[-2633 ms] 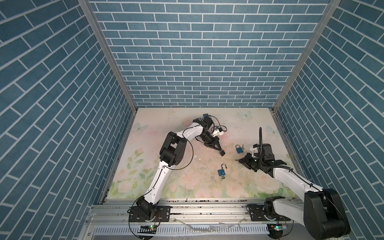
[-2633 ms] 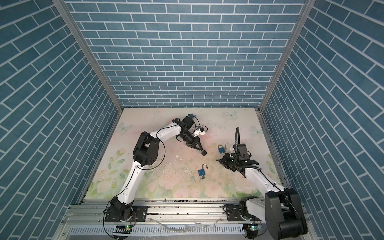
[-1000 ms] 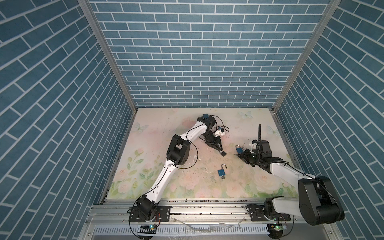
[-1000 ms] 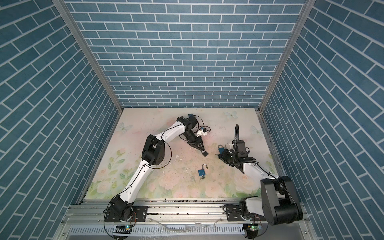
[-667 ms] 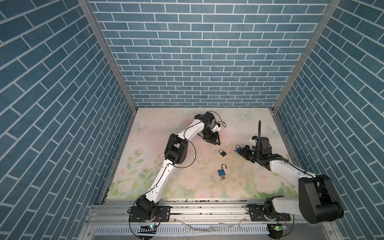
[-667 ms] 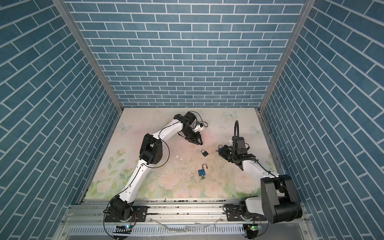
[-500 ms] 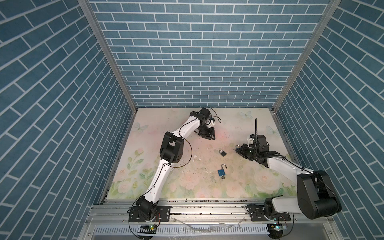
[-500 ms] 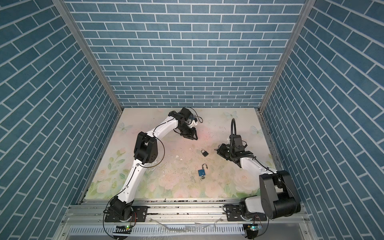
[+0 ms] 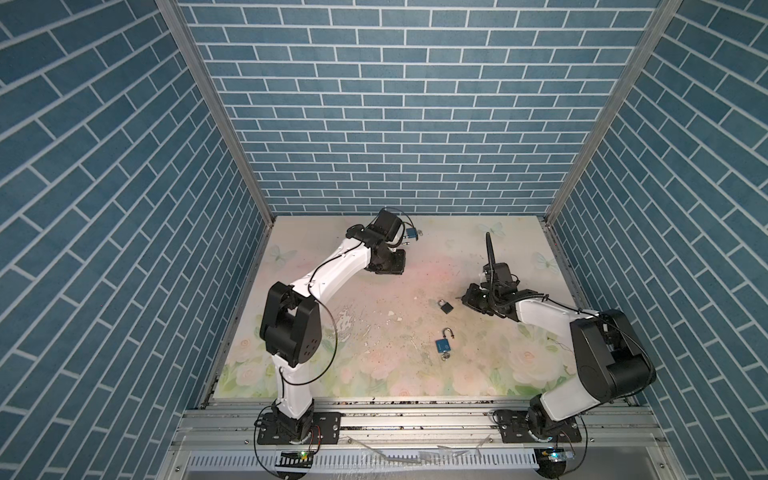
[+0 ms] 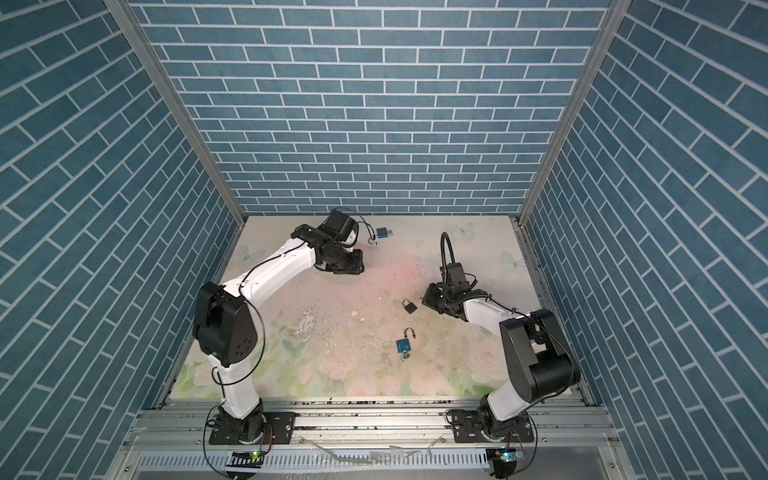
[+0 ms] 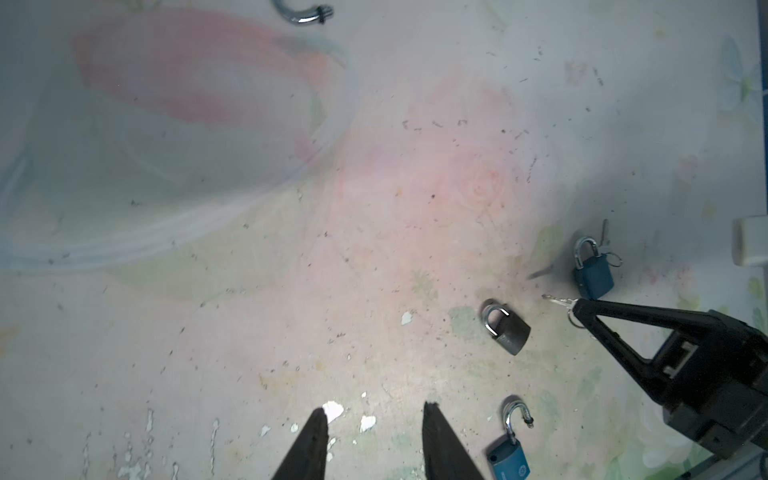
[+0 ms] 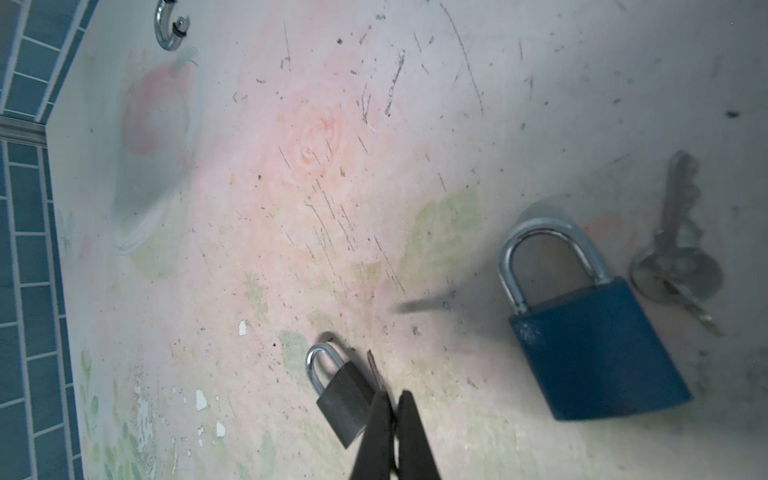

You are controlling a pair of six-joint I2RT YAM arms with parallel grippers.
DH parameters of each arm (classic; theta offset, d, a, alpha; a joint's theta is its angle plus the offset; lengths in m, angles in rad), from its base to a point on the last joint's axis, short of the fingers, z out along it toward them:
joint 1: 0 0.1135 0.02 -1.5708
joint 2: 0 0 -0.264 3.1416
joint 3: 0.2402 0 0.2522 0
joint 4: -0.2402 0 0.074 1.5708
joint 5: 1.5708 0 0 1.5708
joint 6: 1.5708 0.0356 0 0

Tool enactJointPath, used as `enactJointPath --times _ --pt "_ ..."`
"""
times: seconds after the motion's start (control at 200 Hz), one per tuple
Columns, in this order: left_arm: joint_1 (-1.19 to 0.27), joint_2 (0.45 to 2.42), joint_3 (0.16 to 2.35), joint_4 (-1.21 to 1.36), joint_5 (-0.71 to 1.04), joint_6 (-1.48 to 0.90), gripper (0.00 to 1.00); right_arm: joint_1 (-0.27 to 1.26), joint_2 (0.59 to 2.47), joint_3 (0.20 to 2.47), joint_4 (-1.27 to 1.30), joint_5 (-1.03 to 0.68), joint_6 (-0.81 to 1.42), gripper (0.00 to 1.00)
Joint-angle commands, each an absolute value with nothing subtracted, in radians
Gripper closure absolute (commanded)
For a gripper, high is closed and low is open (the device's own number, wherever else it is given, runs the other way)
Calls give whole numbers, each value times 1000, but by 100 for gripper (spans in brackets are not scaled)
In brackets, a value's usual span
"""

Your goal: Lock with the key

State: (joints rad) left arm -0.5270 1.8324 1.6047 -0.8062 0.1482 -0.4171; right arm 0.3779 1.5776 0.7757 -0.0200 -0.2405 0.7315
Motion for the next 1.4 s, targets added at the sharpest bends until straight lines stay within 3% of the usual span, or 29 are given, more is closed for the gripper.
enactJointPath --times 0.0,0.515,1.395 --pt "-526 1722 1503 -756 65 -498 59 388 1606 808 1 -225 715 100" --pt "-525 1436 1230 -678 59 -591 53 420 1707 824 53 -224 736 100" --pt "-525 1459 1201 -607 133 -591 51 423 1696 787 4 -210 723 89"
